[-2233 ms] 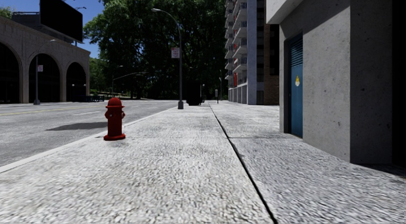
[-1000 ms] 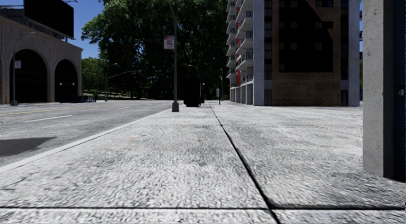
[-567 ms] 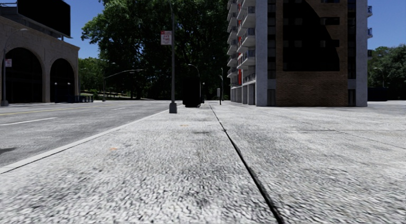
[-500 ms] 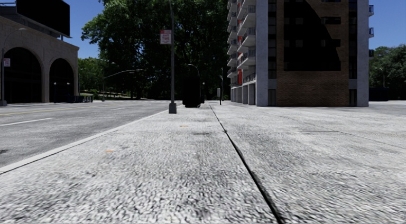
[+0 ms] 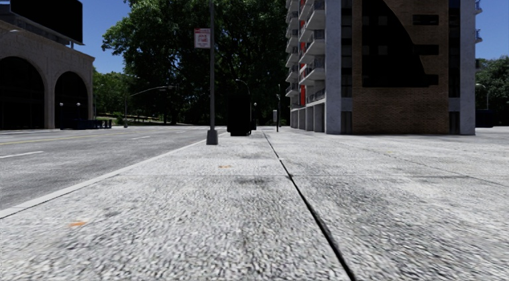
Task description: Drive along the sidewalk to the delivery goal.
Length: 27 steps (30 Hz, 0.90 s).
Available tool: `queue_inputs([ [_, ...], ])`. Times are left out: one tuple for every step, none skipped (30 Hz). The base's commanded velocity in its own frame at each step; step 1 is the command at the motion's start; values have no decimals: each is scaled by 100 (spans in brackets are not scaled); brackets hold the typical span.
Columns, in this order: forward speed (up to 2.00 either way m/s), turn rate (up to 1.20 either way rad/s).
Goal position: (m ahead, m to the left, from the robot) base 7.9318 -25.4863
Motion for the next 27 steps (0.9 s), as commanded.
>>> queue_inputs([
  [200, 0],
  [200, 0],
  [200, 0],
  [200, 0],
  [200, 0],
  [200, 0],
  [200, 0],
  [200, 0],
  [200, 0],
  [200, 0],
  [200, 0],
  [200, 0],
  [200, 0],
  [200, 0],
  [200, 0],
  [200, 0],
  [200, 0],
  [200, 0],
  [200, 0],
  [200, 0],
  [200, 0],
  [200, 0],
  [200, 0],
  [200, 0],
  [200, 0],
  [200, 0],
  [200, 0],
])
